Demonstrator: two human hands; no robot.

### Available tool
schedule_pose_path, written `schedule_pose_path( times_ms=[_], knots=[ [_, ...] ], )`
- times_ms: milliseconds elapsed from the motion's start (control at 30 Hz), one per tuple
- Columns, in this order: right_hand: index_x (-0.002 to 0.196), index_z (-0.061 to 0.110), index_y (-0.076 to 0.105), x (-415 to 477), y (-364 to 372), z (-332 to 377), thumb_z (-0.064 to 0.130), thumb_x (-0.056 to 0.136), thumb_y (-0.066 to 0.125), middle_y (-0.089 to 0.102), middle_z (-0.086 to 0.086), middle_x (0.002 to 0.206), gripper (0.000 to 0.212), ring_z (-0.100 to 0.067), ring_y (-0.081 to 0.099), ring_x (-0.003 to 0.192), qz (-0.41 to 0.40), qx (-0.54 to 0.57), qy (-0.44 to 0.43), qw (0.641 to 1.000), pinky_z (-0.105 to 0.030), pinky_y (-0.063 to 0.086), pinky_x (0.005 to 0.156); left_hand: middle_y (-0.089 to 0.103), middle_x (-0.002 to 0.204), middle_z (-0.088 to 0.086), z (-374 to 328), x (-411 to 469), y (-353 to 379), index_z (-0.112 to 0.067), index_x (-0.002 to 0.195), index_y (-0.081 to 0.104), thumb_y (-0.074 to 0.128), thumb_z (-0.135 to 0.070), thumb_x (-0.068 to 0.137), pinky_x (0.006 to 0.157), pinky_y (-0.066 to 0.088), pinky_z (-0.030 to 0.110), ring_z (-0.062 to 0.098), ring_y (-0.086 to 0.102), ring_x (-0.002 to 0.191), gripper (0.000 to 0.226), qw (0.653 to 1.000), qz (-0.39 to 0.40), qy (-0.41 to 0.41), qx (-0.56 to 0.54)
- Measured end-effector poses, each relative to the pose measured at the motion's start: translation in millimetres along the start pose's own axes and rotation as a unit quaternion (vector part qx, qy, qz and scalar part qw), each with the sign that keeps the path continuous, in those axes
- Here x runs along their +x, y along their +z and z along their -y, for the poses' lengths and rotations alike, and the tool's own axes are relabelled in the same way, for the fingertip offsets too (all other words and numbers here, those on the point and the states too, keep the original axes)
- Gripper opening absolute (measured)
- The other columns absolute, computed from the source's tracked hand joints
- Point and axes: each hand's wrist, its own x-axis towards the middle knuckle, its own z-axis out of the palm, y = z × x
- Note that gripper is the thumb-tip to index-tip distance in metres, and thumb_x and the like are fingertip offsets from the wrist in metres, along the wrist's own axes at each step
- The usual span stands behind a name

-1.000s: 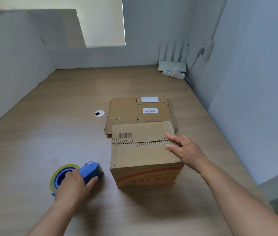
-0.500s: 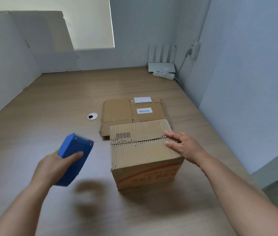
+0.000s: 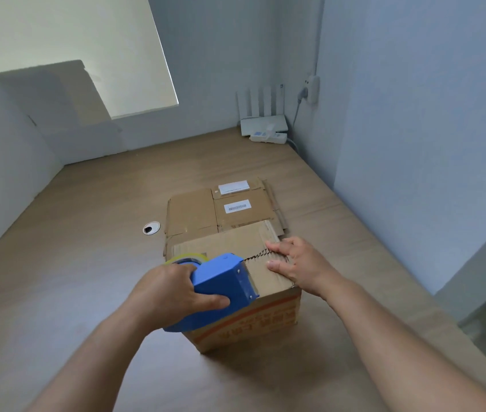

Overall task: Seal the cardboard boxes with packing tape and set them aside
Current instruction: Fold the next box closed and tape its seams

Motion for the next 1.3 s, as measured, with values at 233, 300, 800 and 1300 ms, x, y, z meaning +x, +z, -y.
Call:
schedule_pose_path(
  times_ms=[233,300,800,1300],
  knots=[
    [0.138,0.021,0.048,-24.0,-0.6,41.0,0.005,0.093,0.046,0.046,0.003,0.133,0.048,-0.011,0.056,0.103,-0.07,0.19,-0.073,0.977,-0.022,0.049,0.087,0.063,0.098,-0.012,-2.3,-1.8,1.0,-0.031,0.11,0.059,0.063,-0.069,0.072,0.07,0.05,0.02,0.005,0.059,0.083,0.054,1.0,-0.011,-0.003,-0.027],
    [0.145,0.022,0.037,-25.1,4.1,48.9,-0.001,0.091,0.043,0.047,0.005,0.134,0.059,-0.01,0.059,0.075,0.045,0.275,-0.034,0.96,-0.021,0.052,0.066,0.063,0.098,-0.012,-2.2,-2.7,0.4,-0.03,0.111,0.059,0.063,-0.067,0.073,0.068,0.049,0.018,0.005,0.059,0.083,0.053,0.999,-0.01,-0.004,-0.036],
    [0.077,0.021,0.057,-17.1,23.5,41.6,0.018,0.092,0.06,0.056,0.009,0.068,0.016,-0.001,0.049,0.058,-0.07,0.263,-0.09,0.958,-0.016,0.042,0.057,0.064,0.09,-0.014,-2.7,-2.2,-12.5,-0.03,0.102,0.06,0.066,-0.064,0.069,0.055,0.042,0.011,0.005,0.061,0.077,0.048,0.993,0.02,-0.011,-0.117],
    [0.078,0.018,0.056,-8.1,18.9,35.0,0.017,0.094,0.056,0.054,0.005,0.069,0.016,-0.002,0.048,0.06,-0.15,0.336,-0.035,0.929,-0.014,0.042,0.057,0.072,0.075,-0.002,-3.0,17.0,-63.6,-0.016,0.083,0.07,0.06,-0.087,0.038,0.07,0.047,0.027,0.015,0.069,0.072,0.085,0.984,0.099,-0.094,-0.113]
  ],
)
